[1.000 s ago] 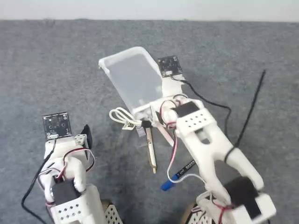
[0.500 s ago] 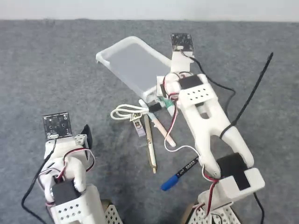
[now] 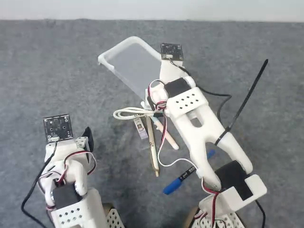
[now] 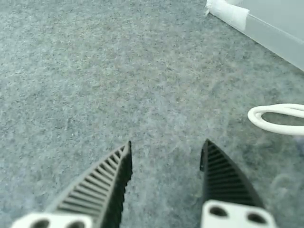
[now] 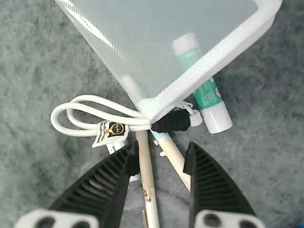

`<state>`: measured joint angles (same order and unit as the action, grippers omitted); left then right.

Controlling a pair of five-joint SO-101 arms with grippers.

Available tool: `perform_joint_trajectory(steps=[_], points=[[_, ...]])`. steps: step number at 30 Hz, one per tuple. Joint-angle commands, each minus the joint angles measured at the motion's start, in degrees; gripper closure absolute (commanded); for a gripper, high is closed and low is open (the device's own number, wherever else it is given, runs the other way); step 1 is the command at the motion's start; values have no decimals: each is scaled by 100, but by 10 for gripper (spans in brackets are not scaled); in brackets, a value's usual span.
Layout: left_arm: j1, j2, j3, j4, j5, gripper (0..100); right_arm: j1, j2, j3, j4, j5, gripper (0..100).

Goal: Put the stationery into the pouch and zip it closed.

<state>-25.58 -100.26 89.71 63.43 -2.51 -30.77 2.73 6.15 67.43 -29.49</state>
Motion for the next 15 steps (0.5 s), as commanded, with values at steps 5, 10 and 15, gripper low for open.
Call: perform_joint_trajectory(steps=[5,10,15], points=[[-18,-35,-31,-158,-9,776,-48,655,-369,-541,-378,850],[-18,-35,-31,-158,-9,776,-31,1042,-510,-690,-510,847],[-18,-35,-31,-158,-9,776,4,1279,-791,-708,-659,847]])
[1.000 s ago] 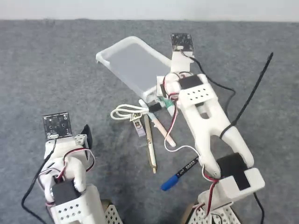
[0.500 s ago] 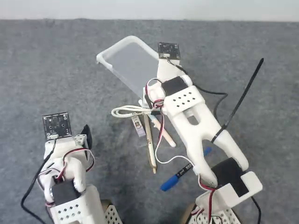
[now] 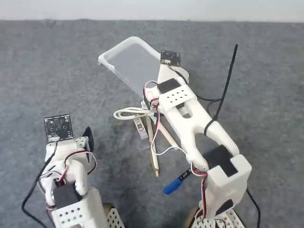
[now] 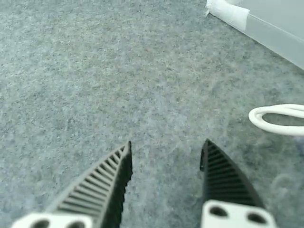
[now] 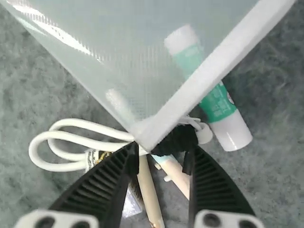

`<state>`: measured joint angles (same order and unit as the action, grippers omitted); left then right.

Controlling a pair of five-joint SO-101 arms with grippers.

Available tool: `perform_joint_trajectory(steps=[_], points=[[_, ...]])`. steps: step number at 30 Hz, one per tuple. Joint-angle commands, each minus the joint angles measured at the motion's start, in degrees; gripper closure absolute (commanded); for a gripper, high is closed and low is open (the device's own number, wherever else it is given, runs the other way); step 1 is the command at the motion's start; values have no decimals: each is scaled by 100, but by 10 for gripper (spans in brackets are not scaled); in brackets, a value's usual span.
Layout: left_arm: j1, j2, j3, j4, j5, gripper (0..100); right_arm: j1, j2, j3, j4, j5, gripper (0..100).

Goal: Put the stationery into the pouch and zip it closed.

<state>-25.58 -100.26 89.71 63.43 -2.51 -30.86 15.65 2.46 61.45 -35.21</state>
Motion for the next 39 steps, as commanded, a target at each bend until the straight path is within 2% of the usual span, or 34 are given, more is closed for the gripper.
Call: perform_joint_trajectory(steps=[1,5,15,31,33,36,39], points=[[-18,-35,-31,-158,-9,776,13,75,-457,-119,-97,847],[-18,-35,-31,-158,-18,776,75,532,-818,-31,-281,846],[-18,-35,-31,-158,-26,776,207,1543,-2136,1112,-563,846],[-18,-35,-31,-149,-26,776,215,1807,-2163,1701,-563,852],[-18,-35,-31,-149,-35,776,224,1807,-2163,1701,-554,877],[-18,-35,-31,-149,-35,776,268,1798,-2163,1701,-158,996],[-18,-35,-31,-149,-35,776,277,1745,-2207,2000,431,973]])
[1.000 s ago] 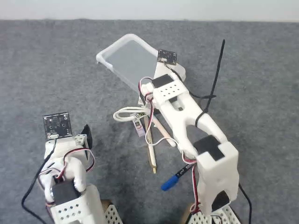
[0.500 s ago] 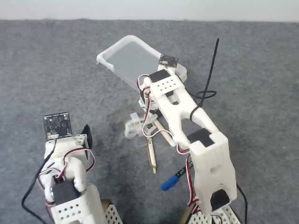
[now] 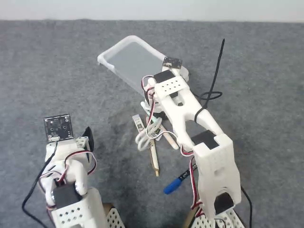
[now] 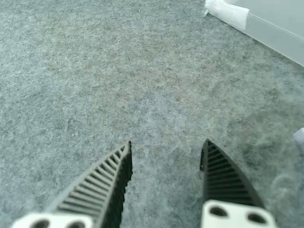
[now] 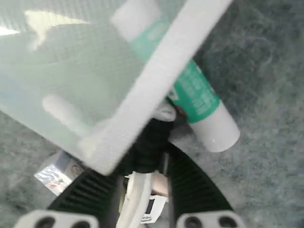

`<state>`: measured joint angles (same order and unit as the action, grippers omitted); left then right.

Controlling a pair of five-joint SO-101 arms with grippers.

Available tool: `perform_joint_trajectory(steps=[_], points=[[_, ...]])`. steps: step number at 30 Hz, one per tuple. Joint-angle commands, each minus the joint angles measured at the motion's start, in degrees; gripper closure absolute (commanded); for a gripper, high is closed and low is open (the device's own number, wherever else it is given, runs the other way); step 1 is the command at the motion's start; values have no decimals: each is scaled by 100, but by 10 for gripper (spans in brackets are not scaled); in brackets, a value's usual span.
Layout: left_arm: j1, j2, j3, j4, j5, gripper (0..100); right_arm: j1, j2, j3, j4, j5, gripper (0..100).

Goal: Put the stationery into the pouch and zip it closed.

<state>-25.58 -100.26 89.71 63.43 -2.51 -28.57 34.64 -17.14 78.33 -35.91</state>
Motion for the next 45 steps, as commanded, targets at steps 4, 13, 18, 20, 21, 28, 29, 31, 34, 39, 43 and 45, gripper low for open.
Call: perform_joint_trajectory(steps=[4,13,18,20,21,28,29,31,34,39,43,45], points=[[-18,-35,-31,-141,-26,776,48,-163,-651,989,1196,991],[-44,-35,-75,-114,-9,775,-4,-171,-1565,2316,2734,992],[-44,-35,-84,-114,-35,768,-22,-558,-1477,2413,2769,992],[-53,-35,-92,-70,-26,738,-180,-901,-1284,2413,2848,992],[-53,-35,-101,-26,-18,719,-259,-1095,-1134,2404,2971,992],[-44,-35,-154,44,0,697,-479,-2044,246,1569,3367,992],[-35,-35,-154,44,0,697,-497,-2158,457,1455,3508,992],[-35,-35,-154,35,0,697,-541,-2431,835,1218,3666,992],[-26,-35,-154,35,0,696,-549,-2897,1336,813,3684,993],[0,-35,-163,9,70,695,-576,-3670,1996,374,3912,993],[185,-35,-426,44,343,695,-576,-4321,2602,-145,3921,993],[334,-35,-558,44,360,695,-576,-4655,2910,-462,3930,993]])
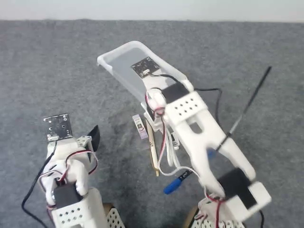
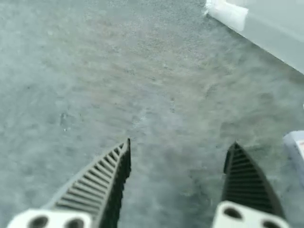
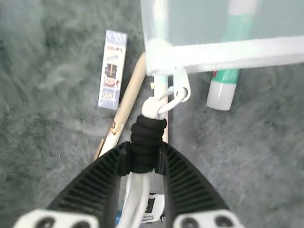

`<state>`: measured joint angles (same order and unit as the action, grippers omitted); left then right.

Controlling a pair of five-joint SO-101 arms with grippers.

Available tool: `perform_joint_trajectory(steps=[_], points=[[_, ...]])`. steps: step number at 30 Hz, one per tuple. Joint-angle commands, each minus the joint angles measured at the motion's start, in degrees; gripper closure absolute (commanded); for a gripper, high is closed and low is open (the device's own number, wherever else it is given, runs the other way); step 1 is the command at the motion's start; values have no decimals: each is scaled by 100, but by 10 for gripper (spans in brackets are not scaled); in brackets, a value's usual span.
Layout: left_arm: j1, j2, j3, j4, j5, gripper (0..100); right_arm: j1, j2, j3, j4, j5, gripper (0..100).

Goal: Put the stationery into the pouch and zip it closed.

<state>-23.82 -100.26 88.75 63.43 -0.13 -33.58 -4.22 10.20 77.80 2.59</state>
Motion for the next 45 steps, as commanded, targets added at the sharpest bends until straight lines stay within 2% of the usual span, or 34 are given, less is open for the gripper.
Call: perform_joint_trajectory(steps=[1,11,16,23,29,36,45], points=[[264,-35,-523,44,123,695,-66,-945,343,-567,97,993],[1415,-35,-1086,44,158,676,-84,-2651,2127,-1974,607,993],[2004,-35,-1147,44,932,630,-92,-3222,2743,-2369,862,993],[2708,-35,-1112,9,1143,626,-462,-3987,3218,-2404,932,993],[2725,-35,-875,-123,1222,626,-743,-4593,3543,-2369,932,993],[2655,-35,-541,-360,1160,627,-743,-5191,3719,-2360,932,993],[2673,-35,-567,-360,1196,628,-769,-5314,3727,-2149,932,993]])
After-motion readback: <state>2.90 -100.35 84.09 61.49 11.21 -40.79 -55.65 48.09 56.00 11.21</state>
